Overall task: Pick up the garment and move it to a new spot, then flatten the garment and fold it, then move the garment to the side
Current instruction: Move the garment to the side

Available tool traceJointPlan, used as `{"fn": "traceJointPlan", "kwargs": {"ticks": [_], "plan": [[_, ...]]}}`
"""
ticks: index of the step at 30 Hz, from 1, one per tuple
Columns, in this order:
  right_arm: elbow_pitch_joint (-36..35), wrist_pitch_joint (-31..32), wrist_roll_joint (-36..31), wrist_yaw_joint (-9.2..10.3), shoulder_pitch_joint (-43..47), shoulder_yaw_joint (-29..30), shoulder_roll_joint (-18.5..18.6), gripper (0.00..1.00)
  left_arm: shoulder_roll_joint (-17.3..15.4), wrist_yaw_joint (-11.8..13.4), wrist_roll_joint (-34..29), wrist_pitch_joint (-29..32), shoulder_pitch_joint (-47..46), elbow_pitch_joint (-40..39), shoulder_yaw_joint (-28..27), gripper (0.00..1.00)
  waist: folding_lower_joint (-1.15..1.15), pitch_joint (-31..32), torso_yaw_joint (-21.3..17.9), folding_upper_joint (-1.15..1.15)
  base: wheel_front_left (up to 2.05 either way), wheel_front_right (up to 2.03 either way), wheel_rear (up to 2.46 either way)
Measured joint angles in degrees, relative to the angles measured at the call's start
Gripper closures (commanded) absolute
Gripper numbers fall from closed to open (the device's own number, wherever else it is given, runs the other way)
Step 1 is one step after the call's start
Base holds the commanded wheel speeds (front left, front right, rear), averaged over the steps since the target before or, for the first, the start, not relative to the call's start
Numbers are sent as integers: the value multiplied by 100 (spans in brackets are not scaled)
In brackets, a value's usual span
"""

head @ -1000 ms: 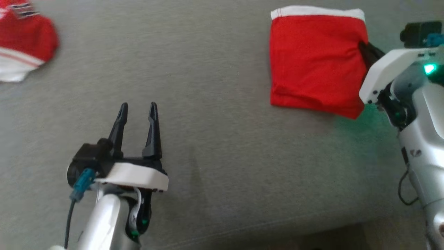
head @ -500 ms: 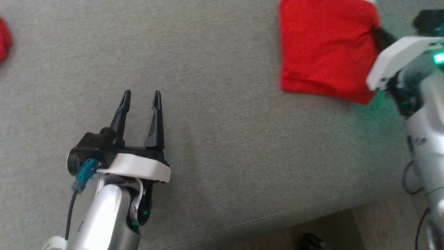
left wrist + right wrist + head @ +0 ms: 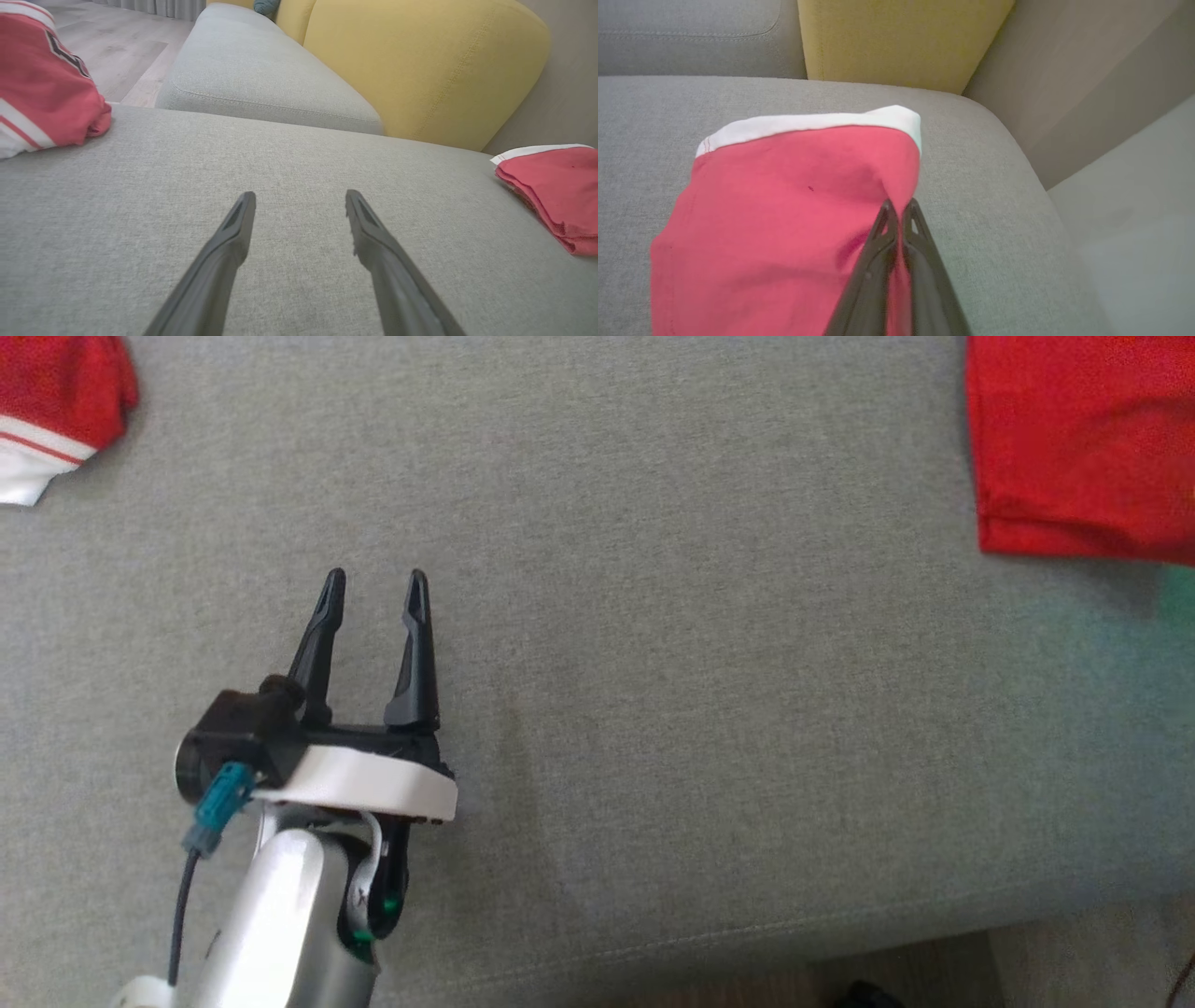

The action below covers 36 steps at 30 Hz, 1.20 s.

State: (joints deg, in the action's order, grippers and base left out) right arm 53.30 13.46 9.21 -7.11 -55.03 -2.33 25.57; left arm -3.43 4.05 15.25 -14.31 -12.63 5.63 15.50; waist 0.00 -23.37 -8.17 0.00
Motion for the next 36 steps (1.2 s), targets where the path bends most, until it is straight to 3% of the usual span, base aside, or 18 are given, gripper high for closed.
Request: {"fn": "traceJointPlan", "kwargs": {"ticks": [5,16,17,18,19,25,36], "plan": [[-9,20,-510,0,-133,-56,41,100,2,1,-4,0,5,-35,1,0,0,-41,52,0,0,0,0],[-100,45,-1532,0,-211,405,54,100,8,31,-4,0,45,-82,3,0,0,-84,66,0,0,0,0],[-135,25,-1649,0,-211,497,42,76,8,31,-4,0,52,-82,3,0,0,-96,64,0,0,0,0],[-169,-3,-1759,0,-211,576,24,45,9,31,-4,0,52,-82,4,0,0,-107,62,0,0,0,0],[-205,-26,-1856,0,-210,649,-7,0,9,30,-4,0,51,-82,5,0,0,-117,62,0,0,0,0],[-385,-333,-2270,0,-182,933,-452,0,11,27,-4,0,51,-70,9,0,0,-155,65,0,0,0,0],[-464,-783,-2920,0,-177,1249,-561,0,14,-1,-3,0,41,-34,5,0,0,-80,159,0,0,0,0]]}}
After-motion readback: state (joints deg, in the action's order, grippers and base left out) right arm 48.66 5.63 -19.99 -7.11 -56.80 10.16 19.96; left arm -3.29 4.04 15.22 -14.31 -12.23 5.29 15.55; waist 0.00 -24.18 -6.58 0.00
